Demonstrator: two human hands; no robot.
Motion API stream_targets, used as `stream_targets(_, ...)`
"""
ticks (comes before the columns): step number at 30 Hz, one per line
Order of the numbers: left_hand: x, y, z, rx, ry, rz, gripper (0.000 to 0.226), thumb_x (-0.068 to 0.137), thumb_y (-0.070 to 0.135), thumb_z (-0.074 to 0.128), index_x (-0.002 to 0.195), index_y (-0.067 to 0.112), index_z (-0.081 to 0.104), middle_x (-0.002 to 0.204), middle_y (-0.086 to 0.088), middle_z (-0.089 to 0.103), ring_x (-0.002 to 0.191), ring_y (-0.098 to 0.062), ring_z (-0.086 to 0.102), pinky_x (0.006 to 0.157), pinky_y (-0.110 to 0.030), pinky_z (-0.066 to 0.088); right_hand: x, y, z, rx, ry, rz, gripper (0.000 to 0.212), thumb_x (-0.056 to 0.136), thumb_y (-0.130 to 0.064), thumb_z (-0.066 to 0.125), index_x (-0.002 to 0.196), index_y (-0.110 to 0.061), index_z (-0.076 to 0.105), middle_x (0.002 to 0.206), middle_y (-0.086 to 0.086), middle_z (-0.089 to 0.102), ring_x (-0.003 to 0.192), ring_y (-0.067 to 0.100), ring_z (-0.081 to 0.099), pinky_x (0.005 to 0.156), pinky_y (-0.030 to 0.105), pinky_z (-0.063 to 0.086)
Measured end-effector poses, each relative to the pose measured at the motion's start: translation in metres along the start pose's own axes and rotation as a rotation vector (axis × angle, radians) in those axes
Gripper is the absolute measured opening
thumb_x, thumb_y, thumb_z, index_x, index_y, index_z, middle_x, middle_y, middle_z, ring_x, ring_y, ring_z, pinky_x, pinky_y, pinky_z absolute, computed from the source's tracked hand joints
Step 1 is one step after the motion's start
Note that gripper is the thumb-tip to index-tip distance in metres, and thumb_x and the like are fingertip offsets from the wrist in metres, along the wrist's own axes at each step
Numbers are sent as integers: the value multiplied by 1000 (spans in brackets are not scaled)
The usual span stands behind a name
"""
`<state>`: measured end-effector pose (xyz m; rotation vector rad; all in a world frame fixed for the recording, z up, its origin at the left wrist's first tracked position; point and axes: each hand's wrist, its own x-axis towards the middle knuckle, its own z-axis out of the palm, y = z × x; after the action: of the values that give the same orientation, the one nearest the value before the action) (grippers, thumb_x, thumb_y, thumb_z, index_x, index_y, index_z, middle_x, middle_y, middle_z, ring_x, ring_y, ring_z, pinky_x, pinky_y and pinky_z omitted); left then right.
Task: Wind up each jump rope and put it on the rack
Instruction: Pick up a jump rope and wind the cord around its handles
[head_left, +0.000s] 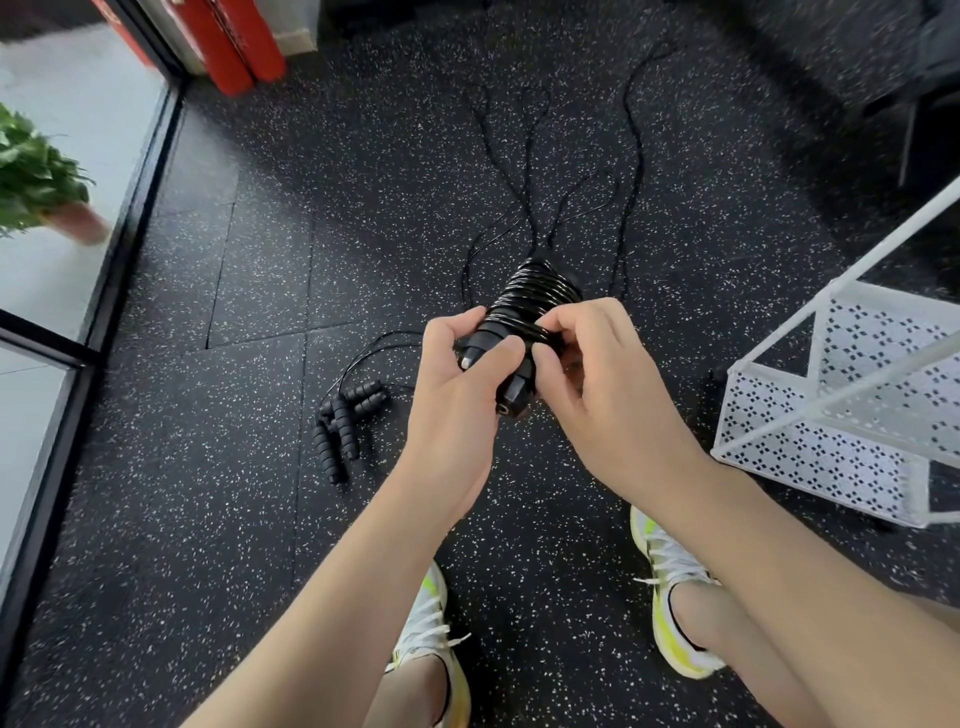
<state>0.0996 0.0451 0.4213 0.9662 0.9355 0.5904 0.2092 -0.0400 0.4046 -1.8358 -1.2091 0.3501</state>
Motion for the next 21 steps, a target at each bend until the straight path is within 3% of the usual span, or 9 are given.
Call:
stream_targets(3, 1, 4, -5, -1, 5, 2, 31, 100, 4, 60, 128, 14, 52, 121, -14, 66, 90, -23, 64, 69, -37, 51, 1, 2, -3, 42, -2, -26, 23, 100, -24, 61, 123, -20, 62, 111, -10, 51, 98, 1, 56, 83, 6, 39)
stream_targets(7, 0, 1, -6, 11, -18, -4, 31, 100, 4, 59, 129, 13, 51, 122, -15, 66, 88, -23, 65, 67, -37, 50, 4, 3, -8, 128, 19, 5, 25, 91, -17, 72, 116, -18, 71, 106, -9, 60, 92, 7, 60, 80, 6, 41)
stream_targets(10, 1, -1, -5, 42, -21, 15, 29, 100, 6, 61, 125, 16, 52, 127, -18, 65, 94, -26, 65, 72, -41, 51, 7, 3, -12, 188, 17, 26, 26, 86, -14, 76, 110, -20, 72, 102, -9, 63, 90, 10, 63, 77, 11, 47)
stream_targets(16, 1, -1, -8, 77, -32, 30, 28, 100, 9, 62, 123, 21, 52, 127, -16, 64, 97, -27, 66, 75, -42, 53, 8, 4, -13, 270, -36, 89, 29, 84, -16, 75, 109, -28, 69, 102, -13, 60, 92, 13, 65, 81, 36, 58)
stream_targets(21, 1, 0, -8, 77, -56, 26, 26, 101, 8, 60, 123, 19, 51, 127, -15, 65, 101, -28, 67, 76, -40, 53, 7, 3, -13, 213, -24, 41, 29, 83, -15, 74, 110, -25, 69, 103, -11, 61, 92, 15, 64, 78, 31, 56)
